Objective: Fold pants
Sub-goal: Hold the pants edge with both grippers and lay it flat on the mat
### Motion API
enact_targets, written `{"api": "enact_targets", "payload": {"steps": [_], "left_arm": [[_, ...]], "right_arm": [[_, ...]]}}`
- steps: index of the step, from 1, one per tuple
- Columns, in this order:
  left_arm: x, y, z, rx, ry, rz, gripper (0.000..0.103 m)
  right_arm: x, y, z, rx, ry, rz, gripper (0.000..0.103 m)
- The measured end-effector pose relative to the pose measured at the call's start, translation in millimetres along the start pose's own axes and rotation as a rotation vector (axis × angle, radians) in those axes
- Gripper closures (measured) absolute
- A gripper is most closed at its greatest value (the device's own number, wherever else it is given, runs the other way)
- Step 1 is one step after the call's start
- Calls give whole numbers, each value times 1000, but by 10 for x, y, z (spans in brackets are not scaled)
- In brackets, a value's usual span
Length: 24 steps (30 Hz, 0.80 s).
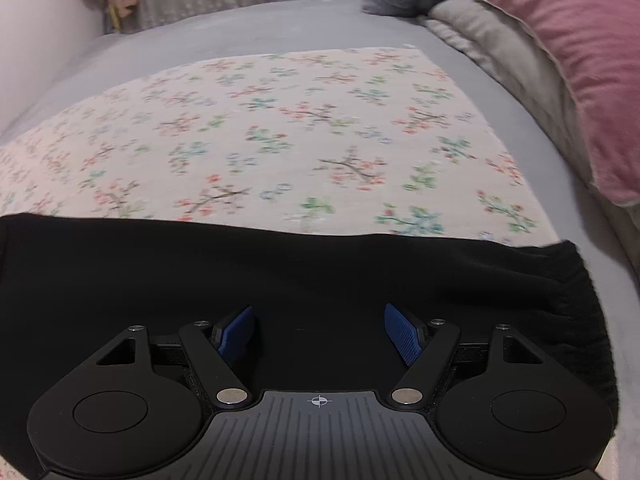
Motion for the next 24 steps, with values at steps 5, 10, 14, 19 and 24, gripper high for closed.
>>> {"api": "enact_targets", "payload": {"steps": [5,10,14,19,24], "left_arm": [[-271,-53,220,72,15,7,21],[-430,24,615,92,-69,7,21],[-310,-96,732,113,-101,-35,21],[-340,-116,1073,187,-197,-2,22],[-288,-221,1395,184,-302,-53,24]], "right_arm": [[26,-54,-257,-65,56,-16,30],[32,-126,-220,-121,23,-20,29],[24,-135,-19,-110,-41,-13,29],[49,-220,342,-37,-112,-42,29],[-19,-287,834,197,-164,-45,29]]}}
Point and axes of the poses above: each gripper's, at about its wrist camera, not at the fingertips, and y roughly the way its jaws point, z to its left, x to its top, the point moved 4 cm from there along y, roughly the way its jaws point, and after that the axes turned 9 degrees about -z, right-handed, at the moved point
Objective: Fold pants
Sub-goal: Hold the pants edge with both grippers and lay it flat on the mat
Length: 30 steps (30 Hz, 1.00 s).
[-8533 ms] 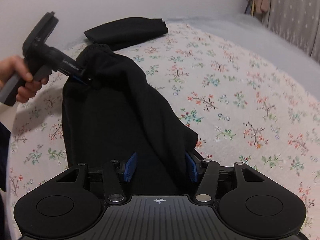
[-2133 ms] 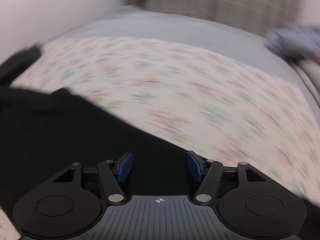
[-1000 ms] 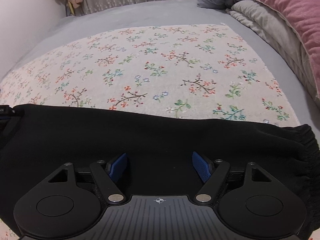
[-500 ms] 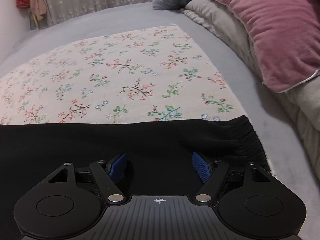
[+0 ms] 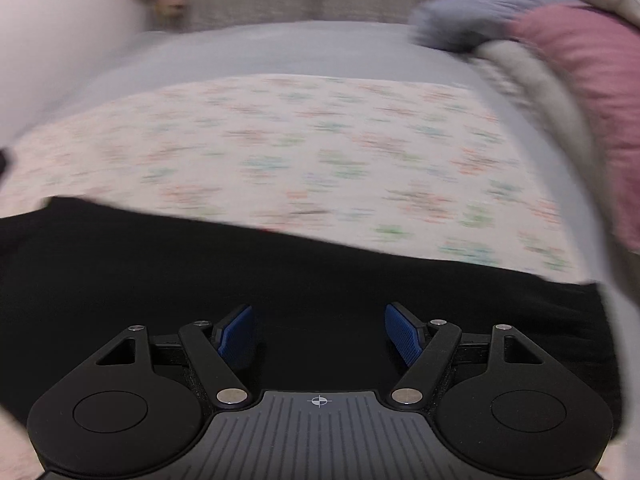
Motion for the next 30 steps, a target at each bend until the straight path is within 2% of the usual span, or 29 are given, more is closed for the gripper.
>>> {"api": "enact_targets", "payload": {"steps": [2,4,7,9,11,15,17,20,23,26,30], "left_arm": [[43,-6,101,7,-34,-9,25],[59,46,200,23,-50,-1,30],[89,60,289,26,-92,-7,35],[79,2,286,30,-114,-15,35],[65,-110,178,39,-89,-22,35],[-4,-491,-310,-125,22,-85,30],[-151,-611,-543,-156,110,-98,25],[-422,-527,-667,-138,154,-22,25],[-609,-364,-571,-93,137,53,26],[-658,-382,-453,-53,174,9,26],[-715,-465,-384,-34,246,-4,26]], "right_arm": [[-56,92,111,33,-11,34,29],[-140,239,147,2,-42,82,29],[-167,284,90,-6,-49,69,23],[-158,284,-12,-59,-27,54,23],[-157,270,-106,-103,-15,47,23],[-118,124,-169,-155,6,17,23],[-103,11,-113,-104,0,-19,23],[-112,-82,73,5,5,-23,23],[-263,-59,309,21,-69,35,23],[-442,-66,426,-5,-171,72,22],[-559,-205,243,-24,-166,76,22]]}}
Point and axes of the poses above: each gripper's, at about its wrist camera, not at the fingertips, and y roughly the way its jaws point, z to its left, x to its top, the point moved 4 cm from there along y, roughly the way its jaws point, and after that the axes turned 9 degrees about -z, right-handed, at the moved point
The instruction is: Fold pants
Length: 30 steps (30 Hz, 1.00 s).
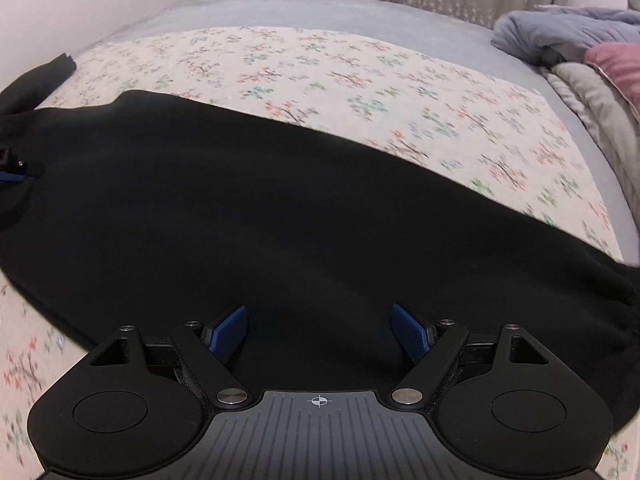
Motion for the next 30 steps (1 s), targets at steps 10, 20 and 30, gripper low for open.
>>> {"api": "enact_targets", "payload": {"steps": [10,20,30], "left_arm": [[46,-62,278,131,3,32,26],[119,-247,-2,66,-35,9,26],[-61,-317,-870,-132,66,7,25]], "right_arm": [[-394,-405,-1063,-165,221,5,24],[-669,-965,-1930,-267,675,-126,22],[-788,-944,-2046,-88,905,-185,23]]}}
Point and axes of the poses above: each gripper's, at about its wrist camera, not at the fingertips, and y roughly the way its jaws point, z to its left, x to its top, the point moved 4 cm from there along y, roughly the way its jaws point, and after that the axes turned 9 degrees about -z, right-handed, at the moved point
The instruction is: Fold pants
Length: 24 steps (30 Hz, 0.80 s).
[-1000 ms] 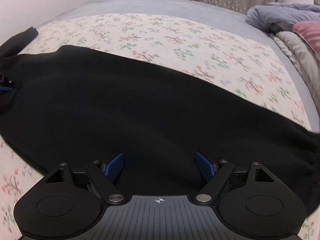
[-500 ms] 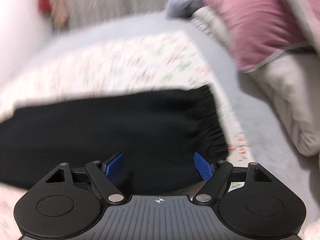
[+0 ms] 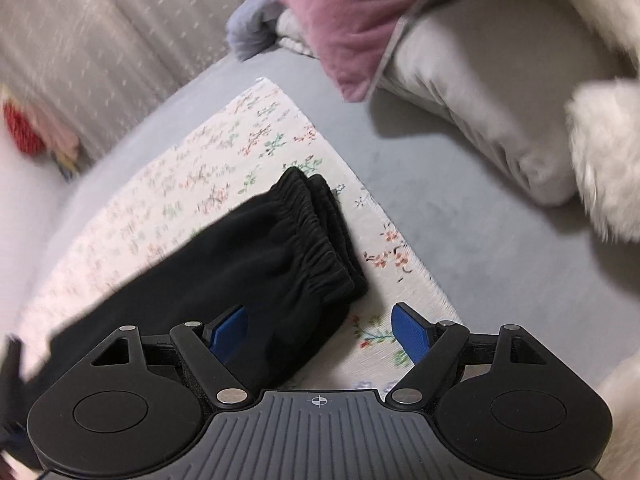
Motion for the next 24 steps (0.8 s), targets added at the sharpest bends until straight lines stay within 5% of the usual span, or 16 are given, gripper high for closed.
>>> {"api": "enact_targets", "payload": {"steps": [3,9,21,24], "left_arm": [[-87,0,-384,-84,104,-12,23],[-258,149,-906,-157,196,14,22],[-208,318,-868,-148,81,61,22],[-231,317,-912,-146,104,61,20]], "right_arm": [[24,36,-124,89,188,4,28],[-53,238,-103,17,126,23,33],[-67,416,-23,39,92,-69,31],[-57,411,-41,31,132,-78,40]]}}
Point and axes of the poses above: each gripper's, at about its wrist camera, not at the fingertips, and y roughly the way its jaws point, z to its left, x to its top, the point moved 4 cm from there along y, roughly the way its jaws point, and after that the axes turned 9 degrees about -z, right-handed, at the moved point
